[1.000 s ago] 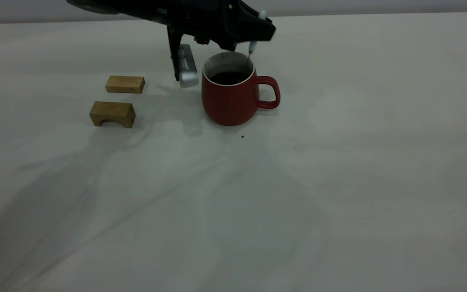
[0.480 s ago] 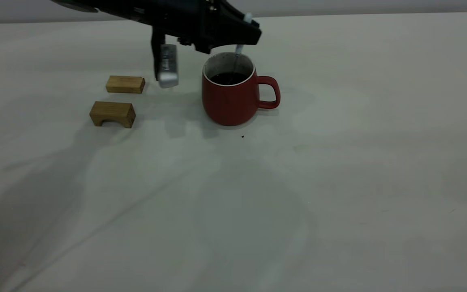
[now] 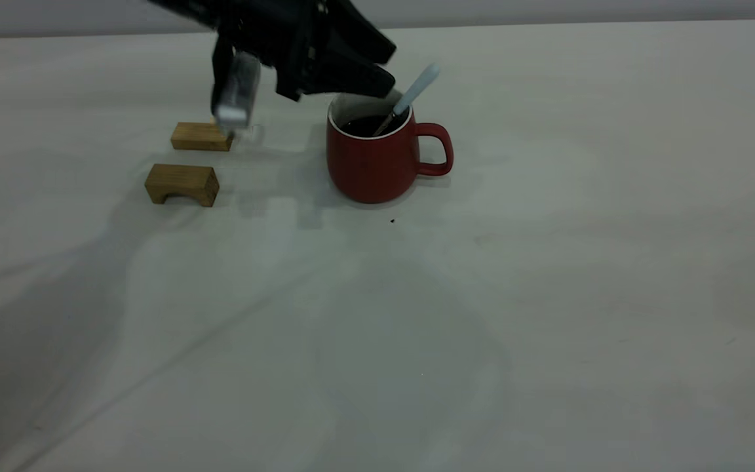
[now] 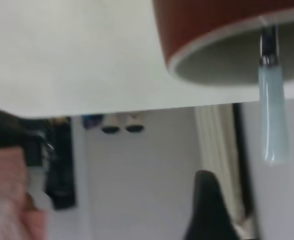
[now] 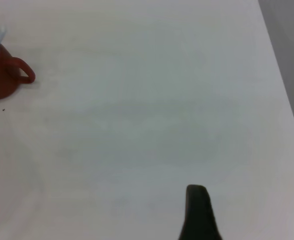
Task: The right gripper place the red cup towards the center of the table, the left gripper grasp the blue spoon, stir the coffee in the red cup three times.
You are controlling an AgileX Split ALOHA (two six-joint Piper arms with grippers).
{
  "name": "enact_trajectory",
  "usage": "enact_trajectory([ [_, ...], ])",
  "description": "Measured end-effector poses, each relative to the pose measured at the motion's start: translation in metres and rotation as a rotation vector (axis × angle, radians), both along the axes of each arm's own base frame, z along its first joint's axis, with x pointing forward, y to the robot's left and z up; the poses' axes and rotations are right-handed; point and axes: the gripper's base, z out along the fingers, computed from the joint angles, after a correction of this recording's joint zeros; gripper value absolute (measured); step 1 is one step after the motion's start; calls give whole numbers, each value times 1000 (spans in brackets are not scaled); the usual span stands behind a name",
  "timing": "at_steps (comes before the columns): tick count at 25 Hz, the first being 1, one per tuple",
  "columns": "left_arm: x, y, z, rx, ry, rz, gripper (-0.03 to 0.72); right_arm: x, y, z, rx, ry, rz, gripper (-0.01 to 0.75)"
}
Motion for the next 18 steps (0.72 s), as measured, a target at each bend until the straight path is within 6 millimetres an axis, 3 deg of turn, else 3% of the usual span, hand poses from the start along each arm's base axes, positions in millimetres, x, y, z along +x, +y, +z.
enact_trajectory([
  [4, -7, 7, 44, 129, -200, -202, 586, 0, 0, 0, 0, 0, 0, 582],
  [11, -37, 48, 123, 576, -409, -640, 489, 0, 0, 0, 0, 0, 0, 582],
  [16, -61, 75, 198, 823, -538, -717, 431, 0, 0, 0, 0, 0, 0, 582],
  [18, -76, 87, 236, 938, -634, -719, 417, 0, 0, 0, 0, 0, 0, 582],
])
